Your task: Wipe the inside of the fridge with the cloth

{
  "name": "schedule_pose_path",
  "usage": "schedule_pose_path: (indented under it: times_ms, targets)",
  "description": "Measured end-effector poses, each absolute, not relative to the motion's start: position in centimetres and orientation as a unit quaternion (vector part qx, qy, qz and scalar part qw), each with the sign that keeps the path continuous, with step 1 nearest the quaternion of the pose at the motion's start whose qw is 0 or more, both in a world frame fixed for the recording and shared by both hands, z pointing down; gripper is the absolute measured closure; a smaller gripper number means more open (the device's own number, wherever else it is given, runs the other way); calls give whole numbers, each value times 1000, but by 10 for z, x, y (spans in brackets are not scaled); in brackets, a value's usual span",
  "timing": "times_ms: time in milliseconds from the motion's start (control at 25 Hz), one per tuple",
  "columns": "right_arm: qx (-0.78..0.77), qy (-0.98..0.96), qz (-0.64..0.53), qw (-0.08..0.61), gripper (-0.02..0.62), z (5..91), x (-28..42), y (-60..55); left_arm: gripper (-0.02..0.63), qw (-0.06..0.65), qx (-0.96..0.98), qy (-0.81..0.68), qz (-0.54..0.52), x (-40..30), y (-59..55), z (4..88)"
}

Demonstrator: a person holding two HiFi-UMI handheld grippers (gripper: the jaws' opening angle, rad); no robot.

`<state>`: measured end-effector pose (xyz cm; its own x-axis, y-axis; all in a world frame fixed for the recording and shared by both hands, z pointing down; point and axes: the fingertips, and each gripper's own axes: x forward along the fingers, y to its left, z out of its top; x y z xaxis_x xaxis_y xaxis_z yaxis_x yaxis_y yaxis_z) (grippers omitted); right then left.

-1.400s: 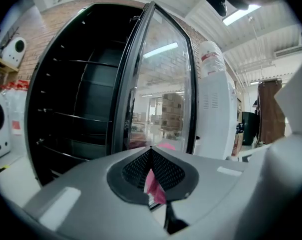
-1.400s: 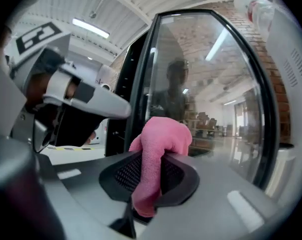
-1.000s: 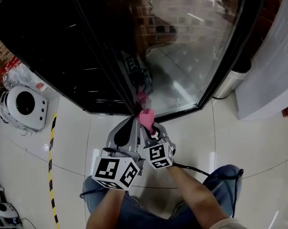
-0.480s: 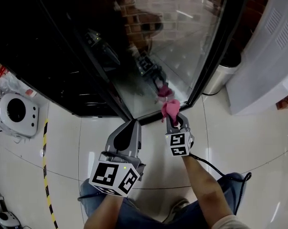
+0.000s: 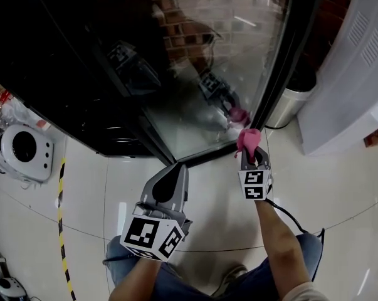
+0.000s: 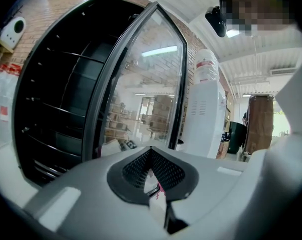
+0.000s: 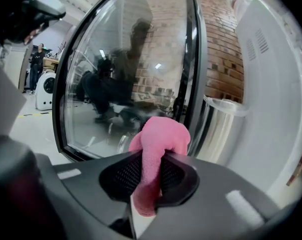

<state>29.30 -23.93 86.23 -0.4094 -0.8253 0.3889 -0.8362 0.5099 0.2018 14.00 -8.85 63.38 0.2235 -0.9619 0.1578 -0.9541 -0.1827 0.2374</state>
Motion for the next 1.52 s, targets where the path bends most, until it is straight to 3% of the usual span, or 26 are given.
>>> schedule_pose_path:
  times_ms: [200,400,960,1200,1520]
  targets:
    - [479,-850,6,221,538,829,287,-222,591,106,771,-628,26,132,-80,630]
    - [488,-850,-7,201,538,743,310,-207,591,94,800,-590,53,139,-76,590]
    - [442,-892,-22,94,538,358,264,-101,591,120,800,-584,71,142,-37,309]
    - [405,-912,13,60,538,196,228,-64,591,124,775,-619,31,131,-10,175]
    - [312,-950,13,27,538,63,168,18,591,90,746,-659,-8,128,50,63]
